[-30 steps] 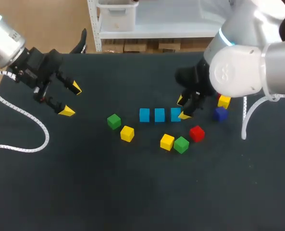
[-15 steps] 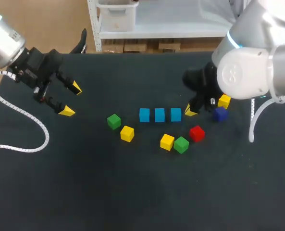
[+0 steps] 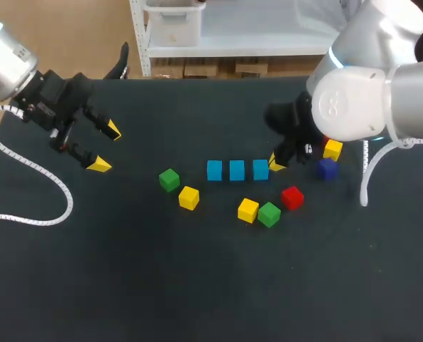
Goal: Place the blue cubes, place green cubes on the blue cubes, place the yellow cubes on the green cubes, then place the red cubes on the yellow cubes, and place purple cube on the red cubes.
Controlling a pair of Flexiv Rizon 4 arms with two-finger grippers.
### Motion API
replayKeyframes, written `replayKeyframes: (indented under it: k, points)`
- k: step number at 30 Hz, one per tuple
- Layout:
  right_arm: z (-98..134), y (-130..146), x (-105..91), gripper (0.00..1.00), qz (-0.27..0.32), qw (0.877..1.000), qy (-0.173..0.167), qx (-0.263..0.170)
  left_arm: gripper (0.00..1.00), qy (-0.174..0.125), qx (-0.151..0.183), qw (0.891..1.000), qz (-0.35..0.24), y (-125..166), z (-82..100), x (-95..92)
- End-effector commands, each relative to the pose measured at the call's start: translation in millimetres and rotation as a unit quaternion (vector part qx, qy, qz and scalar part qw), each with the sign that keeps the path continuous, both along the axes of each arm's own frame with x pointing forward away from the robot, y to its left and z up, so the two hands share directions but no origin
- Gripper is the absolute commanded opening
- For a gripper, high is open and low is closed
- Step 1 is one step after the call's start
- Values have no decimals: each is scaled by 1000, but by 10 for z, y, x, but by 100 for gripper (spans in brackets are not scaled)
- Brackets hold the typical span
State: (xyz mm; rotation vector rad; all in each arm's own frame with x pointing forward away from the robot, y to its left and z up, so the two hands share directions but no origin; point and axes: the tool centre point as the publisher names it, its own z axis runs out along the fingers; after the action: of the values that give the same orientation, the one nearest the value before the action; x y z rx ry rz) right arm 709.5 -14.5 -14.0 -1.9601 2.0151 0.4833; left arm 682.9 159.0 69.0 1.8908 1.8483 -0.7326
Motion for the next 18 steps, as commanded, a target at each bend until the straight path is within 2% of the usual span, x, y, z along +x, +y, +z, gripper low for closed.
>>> replayKeyframes:
  k: [1, 18]
  points:
    - [-1, 18, 38, 0, 3, 1000, 4, 2, 100, -2, -2, 1000, -1, 11, -8, -7]
    - [-7, 4, -24, 0, 3, 1000, 11, 2, 100, -2, -2, 1000, -1, 11, -8, -7]
